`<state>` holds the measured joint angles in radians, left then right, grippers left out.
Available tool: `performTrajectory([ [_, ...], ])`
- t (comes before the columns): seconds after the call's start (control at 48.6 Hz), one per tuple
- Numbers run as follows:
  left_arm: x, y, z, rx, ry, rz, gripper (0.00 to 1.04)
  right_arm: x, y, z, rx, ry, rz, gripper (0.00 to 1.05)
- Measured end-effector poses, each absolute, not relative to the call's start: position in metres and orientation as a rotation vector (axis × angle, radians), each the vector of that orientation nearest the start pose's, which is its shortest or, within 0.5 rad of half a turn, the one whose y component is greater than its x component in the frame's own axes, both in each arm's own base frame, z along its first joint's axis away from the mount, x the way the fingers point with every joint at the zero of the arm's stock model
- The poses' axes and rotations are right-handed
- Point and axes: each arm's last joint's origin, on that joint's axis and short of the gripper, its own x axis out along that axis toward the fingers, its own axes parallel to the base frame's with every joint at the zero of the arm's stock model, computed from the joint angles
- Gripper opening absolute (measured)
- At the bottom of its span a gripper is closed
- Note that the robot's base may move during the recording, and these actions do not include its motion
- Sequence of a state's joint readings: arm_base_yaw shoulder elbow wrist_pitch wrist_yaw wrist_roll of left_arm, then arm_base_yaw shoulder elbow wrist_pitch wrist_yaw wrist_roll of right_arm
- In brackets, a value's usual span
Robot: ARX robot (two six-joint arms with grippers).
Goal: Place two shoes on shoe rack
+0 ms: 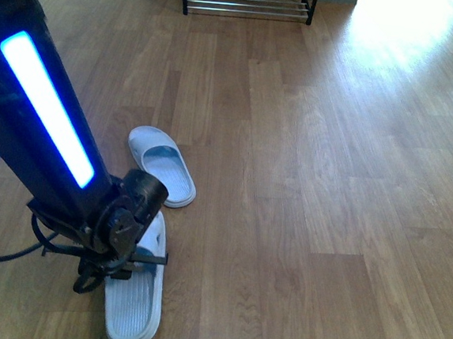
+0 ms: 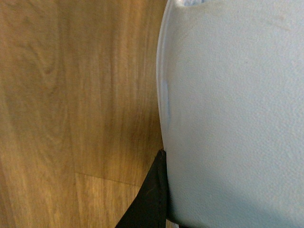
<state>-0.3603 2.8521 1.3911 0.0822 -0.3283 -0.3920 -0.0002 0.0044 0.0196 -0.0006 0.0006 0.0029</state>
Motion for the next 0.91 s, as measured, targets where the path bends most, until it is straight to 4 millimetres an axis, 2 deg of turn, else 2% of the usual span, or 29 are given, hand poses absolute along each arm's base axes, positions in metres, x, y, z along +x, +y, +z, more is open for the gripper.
performTrajectory([
  [0.041, 0.358, -0.123, -0.134, 0.103, 1.231, 0.228, 0.02, 0.097, 0.0, 0.17, 0.003, -0.015, 0.0, 0.95],
  [0.144, 0.367, -0.118, -0.067, 0.023, 1.056, 0.253, 0.02, 0.097, 0.0, 0.17, 0.003, -0.015, -0.001, 0.95],
  [0.206, 0.369, -0.113, -0.04, 0.002, 0.968, 0.274, 0.02, 0.097, 0.0, 0.17, 0.003, -0.015, 0.0, 0.95],
  [0.267, 0.368, -0.099, 0.006, -0.026, 0.824, 0.313, 0.02, 0.097, 0.0, 0.17, 0.003, -0.015, -0.001, 0.95],
  [0.309, 0.363, -0.088, 0.028, -0.048, 0.77, 0.331, 0.02, 0.097, 0.0, 0.17, 0.003, -0.015, -0.001, 0.95],
  [0.432, 0.34, -0.061, 0.066, -0.056, 0.669, 0.377, 0.02, 0.097, 0.0, 0.17, 0.003, -0.015, -0.001, 0.95],
  [0.535, 0.302, -0.038, 0.103, -0.025, 0.585, 0.395, 0.02, 0.097, 0.0, 0.17, 0.003, -0.015, -0.001, 0.95],
  [0.679, 0.268, -0.022, 0.14, 0.019, 0.462, 0.413, 0.02, 0.097, 0.0, 0.17, 0.003, -0.015, 0.0, 0.95],
  [0.741, 0.248, -0.012, 0.16, 0.048, 0.39, 0.438, 0.02, 0.097, 0.0, 0.17, 0.003, -0.015, -0.001, 0.95],
  [0.905, 0.207, 0.0, 0.186, 0.088, 0.293, 0.481, 0.02, 0.097, 0.0, 0.17, 0.003, -0.015, -0.001, 0.95],
])
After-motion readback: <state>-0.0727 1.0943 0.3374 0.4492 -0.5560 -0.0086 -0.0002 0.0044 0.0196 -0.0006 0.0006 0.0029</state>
